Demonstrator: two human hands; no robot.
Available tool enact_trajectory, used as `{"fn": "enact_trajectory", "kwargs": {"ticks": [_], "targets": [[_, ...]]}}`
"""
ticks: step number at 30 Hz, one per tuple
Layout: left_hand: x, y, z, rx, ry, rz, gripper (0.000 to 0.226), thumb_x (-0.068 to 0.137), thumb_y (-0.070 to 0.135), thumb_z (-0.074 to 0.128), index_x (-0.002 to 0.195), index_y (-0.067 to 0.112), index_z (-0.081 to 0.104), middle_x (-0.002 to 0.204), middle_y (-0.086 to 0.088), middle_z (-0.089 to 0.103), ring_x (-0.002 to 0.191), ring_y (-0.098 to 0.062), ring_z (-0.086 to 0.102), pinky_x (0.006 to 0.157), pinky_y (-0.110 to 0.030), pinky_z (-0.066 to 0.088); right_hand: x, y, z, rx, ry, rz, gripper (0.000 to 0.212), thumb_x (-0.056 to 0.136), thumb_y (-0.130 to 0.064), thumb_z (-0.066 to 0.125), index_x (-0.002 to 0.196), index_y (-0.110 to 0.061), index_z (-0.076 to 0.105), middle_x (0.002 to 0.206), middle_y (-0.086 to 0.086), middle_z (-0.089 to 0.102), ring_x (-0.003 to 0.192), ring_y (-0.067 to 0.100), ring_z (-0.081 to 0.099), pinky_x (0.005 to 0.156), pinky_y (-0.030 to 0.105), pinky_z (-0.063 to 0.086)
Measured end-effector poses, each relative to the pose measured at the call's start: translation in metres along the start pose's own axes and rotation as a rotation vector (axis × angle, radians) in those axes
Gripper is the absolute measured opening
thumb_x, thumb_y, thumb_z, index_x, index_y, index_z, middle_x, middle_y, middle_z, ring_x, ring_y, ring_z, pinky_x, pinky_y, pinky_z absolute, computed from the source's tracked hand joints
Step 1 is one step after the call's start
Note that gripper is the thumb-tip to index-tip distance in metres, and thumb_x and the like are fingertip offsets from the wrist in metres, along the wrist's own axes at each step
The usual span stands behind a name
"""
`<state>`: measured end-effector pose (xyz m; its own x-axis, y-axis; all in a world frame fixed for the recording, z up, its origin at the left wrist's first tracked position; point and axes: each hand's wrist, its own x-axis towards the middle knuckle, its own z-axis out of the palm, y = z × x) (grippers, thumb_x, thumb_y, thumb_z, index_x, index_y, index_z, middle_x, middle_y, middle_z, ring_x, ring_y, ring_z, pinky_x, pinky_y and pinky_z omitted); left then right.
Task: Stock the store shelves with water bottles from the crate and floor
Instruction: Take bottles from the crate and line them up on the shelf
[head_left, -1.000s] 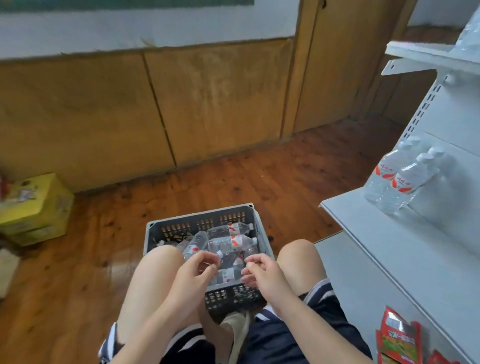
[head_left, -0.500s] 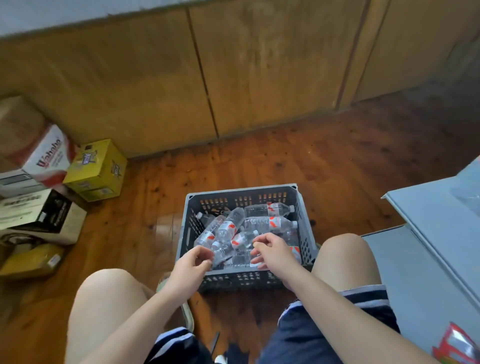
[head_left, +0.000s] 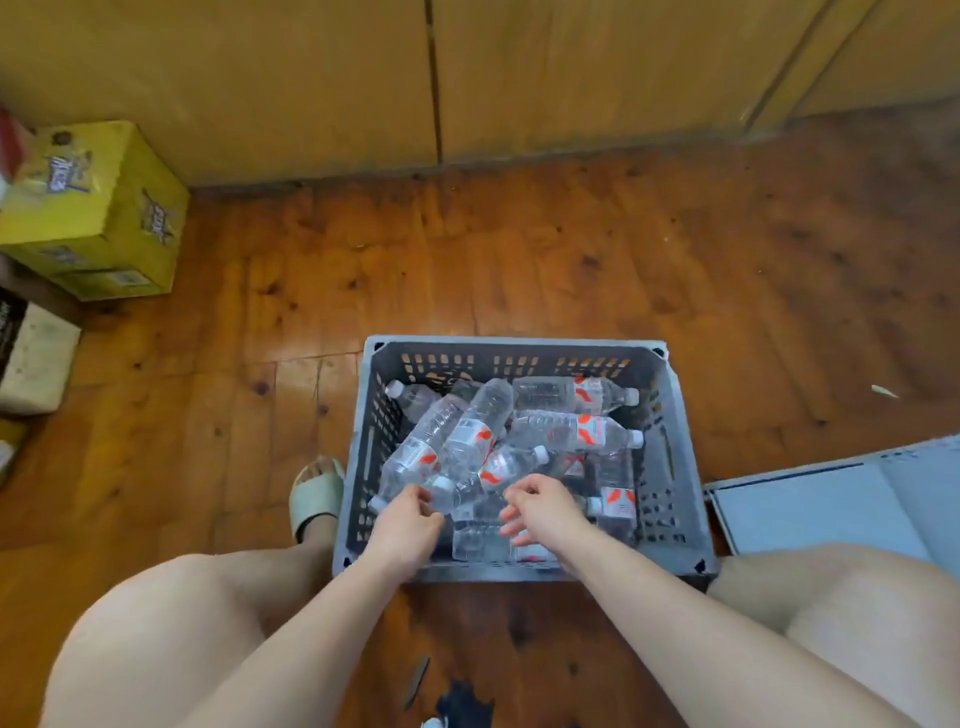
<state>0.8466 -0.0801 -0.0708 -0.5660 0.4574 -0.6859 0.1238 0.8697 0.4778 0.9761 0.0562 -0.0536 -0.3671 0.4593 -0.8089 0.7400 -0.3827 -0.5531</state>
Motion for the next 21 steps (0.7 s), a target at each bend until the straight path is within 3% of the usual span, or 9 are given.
{"fn": "enact_trajectory", "kwargs": {"ticks": [2,4,7,11,15,18,21], "targets": [[0.029,-0.001,0.006,-0.034,-0.016,-0.051,0.035,0.096,0.019,0.056,0.129,0.011,0.049,0.104,-0.007,0.065,0.080,-0.019,0.060,0.061,-0.029,0.042,0.023,-0.005,0.004,-0.039,0.004,0.039,0.013,0.105,-0.018,0.048,0.109,-0.009,0.056,0.091,0.012,0.066,0.068,0.020,0.064,0.052,0.024,0.052],[0.055,0.000,0.013,-0.054,-0.052,-0.072,0.047,0.097,0.021,0.058,0.140,0.011,0.041,0.104,-0.009,0.066,0.081,-0.020,0.063,0.060,-0.029,0.043,0.045,-0.006,0.008,-0.078,0.014,0.071,0.015,0.105,-0.018,0.048,0.112,-0.008,0.056,0.090,0.011,0.066,0.068,0.021,0.063,0.052,0.025,0.050],[0.083,0.004,0.027,-0.046,-0.121,-0.045,0.051,0.096,0.028,0.061,0.141,0.011,0.042,0.123,-0.009,0.065,0.106,-0.026,0.063,0.082,-0.032,0.046,0.067,-0.003,0.011,-0.147,0.036,0.100,0.012,0.105,-0.020,0.049,0.107,-0.013,0.058,0.089,0.008,0.068,0.068,0.019,0.065,0.054,0.024,0.049],[0.102,0.000,0.036,0.030,-0.160,-0.069,0.037,0.100,0.035,0.055,0.128,0.009,0.054,0.120,-0.010,0.067,0.104,-0.026,0.062,0.090,-0.037,0.051,0.067,0.003,0.005,-0.206,0.001,0.093,0.013,0.104,-0.013,0.044,0.105,-0.015,0.057,0.090,0.005,0.063,0.070,0.014,0.061,0.052,0.016,0.048],[0.085,0.010,0.035,0.007,-0.156,-0.054,0.033,0.102,0.039,0.051,0.113,0.008,0.056,0.096,-0.007,0.068,0.083,-0.022,0.064,0.071,-0.034,0.049,0.053,0.008,-0.007,-0.236,0.022,0.080,0.011,0.103,-0.012,0.046,0.102,-0.015,0.057,0.092,0.005,0.064,0.071,0.015,0.060,0.052,0.016,0.049],[0.058,0.026,0.028,-0.267,-0.155,-0.136,0.027,0.098,0.036,0.056,0.088,0.011,0.057,0.068,-0.006,0.067,0.057,-0.022,0.058,0.057,-0.032,0.044,0.031,0.006,-0.017,-0.284,0.052,0.016,0.009,0.100,-0.015,0.051,0.103,-0.020,0.057,0.098,0.004,0.068,0.083,0.018,0.067,0.059,0.022,0.052],[0.024,0.039,0.013,-0.428,-0.173,-0.169,0.027,0.096,0.030,0.060,0.087,0.005,0.055,0.049,-0.002,0.057,0.049,-0.023,0.052,0.054,-0.030,0.040,0.002,0.003,-0.027,-0.350,0.080,-0.087,0.011,0.098,-0.018,0.053,0.107,-0.022,0.057,0.095,0.001,0.065,0.091,0.021,0.069,0.068,0.031,0.054]]}}
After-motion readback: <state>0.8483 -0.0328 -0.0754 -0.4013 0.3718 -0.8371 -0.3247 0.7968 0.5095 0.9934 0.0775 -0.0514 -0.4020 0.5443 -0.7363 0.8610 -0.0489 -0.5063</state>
